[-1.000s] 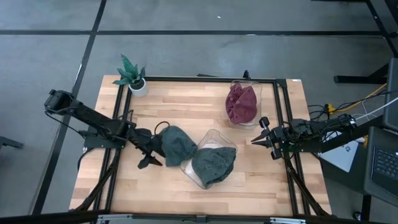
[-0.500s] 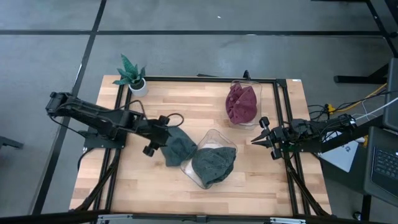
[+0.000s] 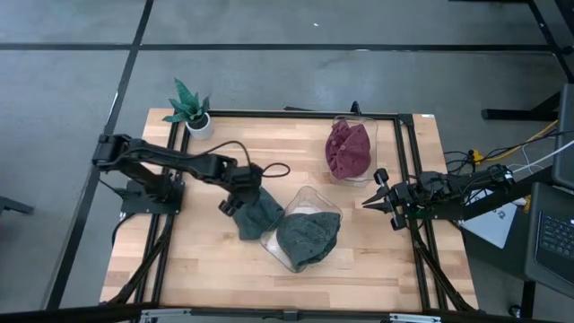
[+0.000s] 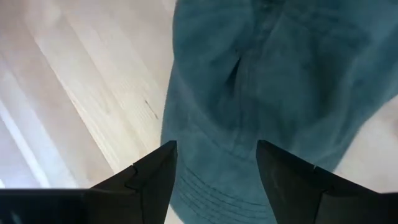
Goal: Pick & Place hat
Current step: Put the black cap into the bottom transparent bin
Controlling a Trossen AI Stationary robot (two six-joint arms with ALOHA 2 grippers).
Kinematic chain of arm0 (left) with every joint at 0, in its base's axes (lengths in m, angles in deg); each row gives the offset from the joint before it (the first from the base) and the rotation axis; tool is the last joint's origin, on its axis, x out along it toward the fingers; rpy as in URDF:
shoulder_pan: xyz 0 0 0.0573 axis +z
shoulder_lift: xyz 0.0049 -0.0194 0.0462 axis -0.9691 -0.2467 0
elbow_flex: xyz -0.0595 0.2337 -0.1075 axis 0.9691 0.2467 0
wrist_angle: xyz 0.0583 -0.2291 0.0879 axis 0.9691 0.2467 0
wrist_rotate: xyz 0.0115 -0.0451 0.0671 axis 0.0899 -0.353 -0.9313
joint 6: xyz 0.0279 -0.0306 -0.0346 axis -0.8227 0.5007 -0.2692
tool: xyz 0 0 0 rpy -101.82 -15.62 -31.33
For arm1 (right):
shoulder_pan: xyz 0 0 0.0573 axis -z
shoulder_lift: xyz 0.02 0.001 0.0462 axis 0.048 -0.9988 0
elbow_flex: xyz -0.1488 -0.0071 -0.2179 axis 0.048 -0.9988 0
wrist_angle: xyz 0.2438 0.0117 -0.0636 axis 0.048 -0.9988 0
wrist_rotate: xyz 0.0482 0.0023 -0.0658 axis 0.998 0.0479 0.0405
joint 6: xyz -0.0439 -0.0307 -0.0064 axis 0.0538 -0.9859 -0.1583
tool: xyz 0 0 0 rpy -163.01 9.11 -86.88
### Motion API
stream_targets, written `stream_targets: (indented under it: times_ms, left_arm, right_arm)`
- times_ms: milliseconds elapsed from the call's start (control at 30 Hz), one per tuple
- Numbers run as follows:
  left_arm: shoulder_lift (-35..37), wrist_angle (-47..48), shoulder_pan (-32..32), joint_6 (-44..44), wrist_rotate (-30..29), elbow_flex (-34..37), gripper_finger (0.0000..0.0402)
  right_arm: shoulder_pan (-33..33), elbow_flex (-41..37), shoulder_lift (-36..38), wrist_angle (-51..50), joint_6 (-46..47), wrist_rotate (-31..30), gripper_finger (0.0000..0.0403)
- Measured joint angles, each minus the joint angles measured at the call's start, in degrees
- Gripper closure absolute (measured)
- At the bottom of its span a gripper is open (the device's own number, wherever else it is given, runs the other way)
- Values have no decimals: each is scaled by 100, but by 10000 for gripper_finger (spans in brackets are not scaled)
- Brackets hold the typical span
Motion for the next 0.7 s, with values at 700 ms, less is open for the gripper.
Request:
stream_targets:
  times_ms: [700]
  left_arm:
    - [-567, -55, 245, -1292, 1474, -52, 186]
  right_arm:
    - [2, 0, -2, 0, 4, 0, 366]
